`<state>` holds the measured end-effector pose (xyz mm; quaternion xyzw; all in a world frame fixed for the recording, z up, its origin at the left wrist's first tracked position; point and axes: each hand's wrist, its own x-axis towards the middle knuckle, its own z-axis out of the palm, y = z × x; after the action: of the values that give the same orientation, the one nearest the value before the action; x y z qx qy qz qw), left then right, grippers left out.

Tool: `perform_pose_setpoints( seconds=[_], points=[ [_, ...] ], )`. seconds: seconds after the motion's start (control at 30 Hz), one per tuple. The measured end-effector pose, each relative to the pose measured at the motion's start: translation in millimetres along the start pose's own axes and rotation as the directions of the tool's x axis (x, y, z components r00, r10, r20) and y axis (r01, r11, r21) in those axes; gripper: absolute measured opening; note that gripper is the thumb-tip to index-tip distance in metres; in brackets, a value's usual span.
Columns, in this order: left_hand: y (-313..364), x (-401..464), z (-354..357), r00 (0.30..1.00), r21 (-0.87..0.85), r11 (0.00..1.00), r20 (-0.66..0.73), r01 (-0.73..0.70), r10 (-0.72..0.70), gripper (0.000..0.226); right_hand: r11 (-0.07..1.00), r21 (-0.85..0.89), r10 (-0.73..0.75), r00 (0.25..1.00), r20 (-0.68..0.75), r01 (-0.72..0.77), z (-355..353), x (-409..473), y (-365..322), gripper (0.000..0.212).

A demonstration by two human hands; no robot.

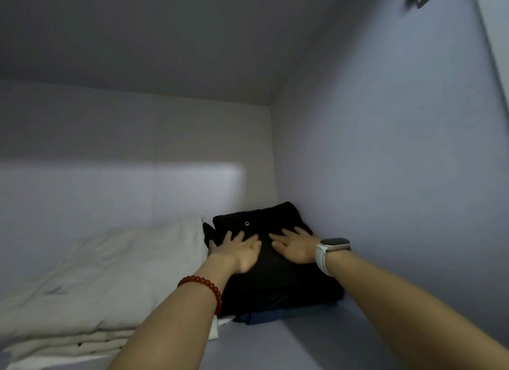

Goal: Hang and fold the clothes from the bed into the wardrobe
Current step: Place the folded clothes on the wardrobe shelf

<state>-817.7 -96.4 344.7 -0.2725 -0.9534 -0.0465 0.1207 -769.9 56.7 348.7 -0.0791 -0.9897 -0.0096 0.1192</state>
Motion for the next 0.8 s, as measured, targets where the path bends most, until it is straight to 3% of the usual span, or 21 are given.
perform_pose_setpoints(
  seconds=[0.13, 0.23, 0.4, 0.8],
  points=[
    [-1, -24, -31, 0.963, 0.158, 0.987, -0.264, -0.005, 0.047, 0.054, 1.0, 0.027, -0.004, 0.932, -0.362, 0.015, -25, -31, -5, 0.05],
    [2, -54, -44, 0.917, 0.087, 0.994, -0.389, -0.064, 0.093, 0.056, 0.994, 0.11, 0.038, 0.876, -0.481, 0.018, -30, -63, -9, 0.046],
    [4, -110, -29, 0.877, 0.01, 0.983, -0.45, -0.184, 0.169, 0.052, 0.979, 0.199, 0.125, 0.873, -0.472, -0.033, -8, -132, -18, 0.041],
    [31, -304, 2, 0.843, -0.259, 0.931, -0.53, -0.257, 0.085, 0.042, 0.916, 0.401, 0.214, 0.818, -0.534, 0.022, 26, -335, -63, 0.035]
  ],
)
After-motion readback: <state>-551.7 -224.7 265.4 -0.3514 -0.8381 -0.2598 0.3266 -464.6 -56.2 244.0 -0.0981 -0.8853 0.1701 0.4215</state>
